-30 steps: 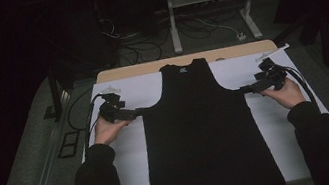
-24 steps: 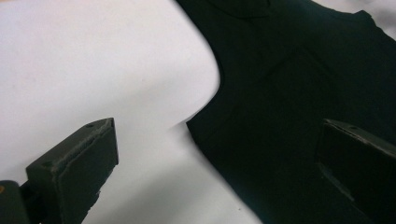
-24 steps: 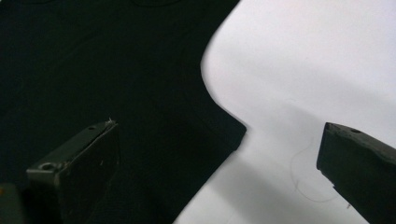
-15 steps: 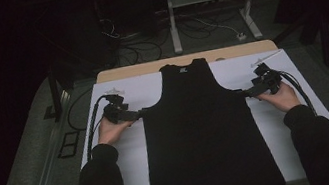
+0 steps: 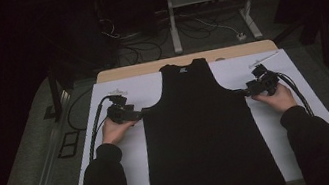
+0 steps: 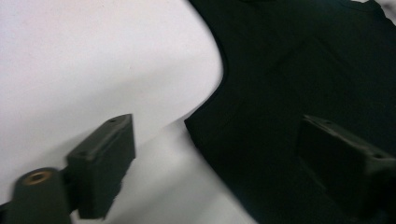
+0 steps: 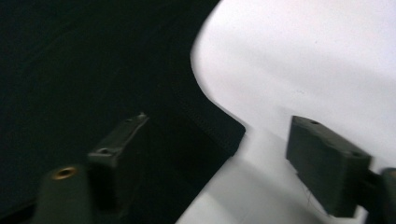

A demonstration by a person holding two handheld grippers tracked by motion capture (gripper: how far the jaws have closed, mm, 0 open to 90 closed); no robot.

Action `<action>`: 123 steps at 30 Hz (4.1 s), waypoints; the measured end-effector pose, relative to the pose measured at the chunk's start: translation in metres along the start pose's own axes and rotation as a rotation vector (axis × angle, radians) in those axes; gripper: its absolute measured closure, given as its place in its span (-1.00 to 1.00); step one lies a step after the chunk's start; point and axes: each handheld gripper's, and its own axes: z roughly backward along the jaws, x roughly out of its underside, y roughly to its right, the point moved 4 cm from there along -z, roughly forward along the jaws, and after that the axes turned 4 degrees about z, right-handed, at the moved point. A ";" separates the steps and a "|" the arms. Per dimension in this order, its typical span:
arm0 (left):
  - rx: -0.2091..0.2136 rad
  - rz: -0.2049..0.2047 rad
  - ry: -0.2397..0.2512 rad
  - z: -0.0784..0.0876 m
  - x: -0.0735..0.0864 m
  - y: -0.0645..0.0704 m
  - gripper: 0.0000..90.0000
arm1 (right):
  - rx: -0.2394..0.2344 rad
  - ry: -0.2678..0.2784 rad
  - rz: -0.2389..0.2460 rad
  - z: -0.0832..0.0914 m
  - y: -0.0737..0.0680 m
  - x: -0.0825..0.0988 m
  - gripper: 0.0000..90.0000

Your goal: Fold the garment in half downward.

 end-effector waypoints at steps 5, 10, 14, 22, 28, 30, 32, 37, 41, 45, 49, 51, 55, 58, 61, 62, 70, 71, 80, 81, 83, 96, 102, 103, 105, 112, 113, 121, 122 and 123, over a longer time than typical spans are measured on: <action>-0.024 -0.003 0.006 -0.001 -0.001 -0.001 -0.45 | 0.002 0.002 0.004 -0.002 -0.001 0.000 -0.22; -0.039 0.014 0.017 -0.004 -0.001 -0.003 -0.27 | 0.026 0.006 0.001 -0.004 -0.001 -0.001 0.03; -0.047 0.006 0.013 -0.005 -0.001 -0.003 -0.16 | 0.044 0.006 -0.007 -0.004 0.000 -0.001 0.15; -0.068 0.001 0.011 -0.009 0.000 -0.002 0.04 | 0.050 0.014 0.009 -0.006 -0.001 -0.002 0.37; -0.065 0.000 0.011 -0.012 0.001 -0.001 0.20 | 0.049 0.020 0.015 -0.010 -0.003 -0.002 0.54; -0.070 -0.003 0.006 -0.013 0.001 -0.002 0.23 | 0.049 0.022 0.015 -0.010 -0.003 -0.002 0.56; -0.064 -0.001 0.011 -0.014 0.001 0.000 0.35 | 0.048 0.022 0.022 -0.011 -0.005 -0.002 0.63; -0.067 -0.016 0.007 -0.016 0.001 0.002 0.58 | 0.043 0.018 0.035 -0.012 -0.008 -0.002 0.79; -0.085 -0.027 0.007 -0.017 0.001 0.006 0.83 | 0.038 0.009 0.035 -0.011 -0.008 -0.002 0.83; -0.088 -0.042 0.004 -0.014 0.000 0.007 0.90 | -0.003 0.023 -0.011 -0.008 -0.005 -0.001 0.84; -0.079 -0.037 0.012 -0.012 0.000 0.009 0.91 | -0.033 0.043 -0.047 -0.004 -0.005 -0.002 0.85; -0.069 -0.032 0.019 -0.010 -0.001 0.010 0.91 | -0.042 0.050 -0.053 -0.001 -0.006 -0.003 0.85; -0.048 -0.029 0.045 -0.001 -0.005 0.013 0.92 | -0.054 0.070 -0.063 0.004 -0.008 -0.003 0.86; -0.032 -0.012 0.065 0.004 -0.006 0.014 0.92 | -0.063 0.082 -0.081 0.008 -0.010 -0.002 0.86; -0.025 0.000 0.096 0.008 -0.004 0.014 0.92 | -0.068 0.085 -0.081 0.011 -0.012 0.000 0.86; -0.022 0.011 0.100 0.009 -0.004 0.013 0.92 | -0.069 0.090 -0.083 0.013 -0.013 0.000 0.86; 0.014 0.026 0.143 0.023 -0.006 0.020 0.92 | -0.111 0.142 -0.120 0.029 -0.019 -0.001 0.86; 0.020 0.031 0.151 0.025 -0.006 0.022 0.92 | -0.117 0.154 -0.124 0.031 -0.020 -0.001 0.86; 0.039 0.060 0.168 0.036 -0.001 0.023 0.92 | -0.153 0.190 -0.160 0.049 -0.025 0.003 0.86; 0.043 0.063 0.164 0.038 0.000 0.023 0.92 | -0.160 0.192 -0.168 0.051 -0.026 0.004 0.86; 0.047 0.068 0.169 0.039 0.001 0.025 0.92 | -0.170 0.201 -0.176 0.055 -0.026 0.006 0.86; 0.069 0.072 0.152 0.047 0.011 0.034 0.91 | -0.186 0.193 -0.181 0.062 -0.031 0.015 0.86; 0.077 0.078 0.148 0.050 0.015 0.036 0.91 | -0.190 0.188 -0.183 0.066 -0.033 0.020 0.85; 0.077 0.078 0.148 0.050 0.015 0.036 0.91 | -0.193 0.183 -0.187 0.066 -0.034 0.020 0.85; 0.075 0.080 0.142 0.051 0.017 0.038 0.91 | -0.191 0.186 -0.182 0.067 -0.035 0.021 0.85; 0.076 0.086 0.129 0.051 0.020 0.038 0.91 | -0.193 0.182 -0.178 0.069 -0.039 0.024 0.85; 0.080 0.083 0.130 0.052 0.021 0.040 0.91 | -0.194 0.184 -0.177 0.070 -0.040 0.024 0.85; 0.089 0.086 0.129 0.057 0.024 0.044 0.91 | -0.200 0.181 -0.174 0.072 -0.043 0.028 0.85; 0.092 0.085 0.131 0.058 0.024 0.046 0.91 | -0.202 0.180 -0.177 0.073 -0.043 0.029 0.84; 0.094 0.084 0.132 0.058 0.025 0.046 0.91 | -0.204 0.178 -0.178 0.073 -0.044 0.030 0.84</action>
